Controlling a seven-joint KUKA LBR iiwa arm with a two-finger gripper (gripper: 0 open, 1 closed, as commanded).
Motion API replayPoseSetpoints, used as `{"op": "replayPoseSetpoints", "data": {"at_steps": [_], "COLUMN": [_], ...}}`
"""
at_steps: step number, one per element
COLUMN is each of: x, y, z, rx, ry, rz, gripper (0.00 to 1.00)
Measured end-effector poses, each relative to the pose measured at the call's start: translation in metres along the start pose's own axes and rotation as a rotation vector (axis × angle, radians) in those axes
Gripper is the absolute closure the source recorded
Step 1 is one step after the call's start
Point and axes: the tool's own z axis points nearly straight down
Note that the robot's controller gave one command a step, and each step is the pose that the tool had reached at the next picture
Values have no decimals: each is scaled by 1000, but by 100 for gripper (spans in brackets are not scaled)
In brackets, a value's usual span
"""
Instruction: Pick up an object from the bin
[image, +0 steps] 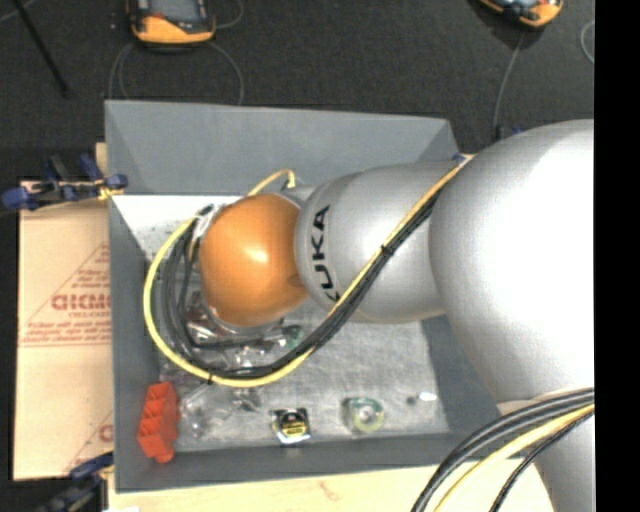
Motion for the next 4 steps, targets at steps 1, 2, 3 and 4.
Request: {"op": "replayPoseSetpoints", "data": {"at_steps": [1,2,3,4], "x": [-9,-19,60,-42], "y": [6,3,4,-89], "z": [-11,-2,-54,-14], "rx": [1,-4,4,6], "ry": [9,21,5,-1], "rz": [-16,-58,17,-1], "gripper": [0,0,0,0]}}
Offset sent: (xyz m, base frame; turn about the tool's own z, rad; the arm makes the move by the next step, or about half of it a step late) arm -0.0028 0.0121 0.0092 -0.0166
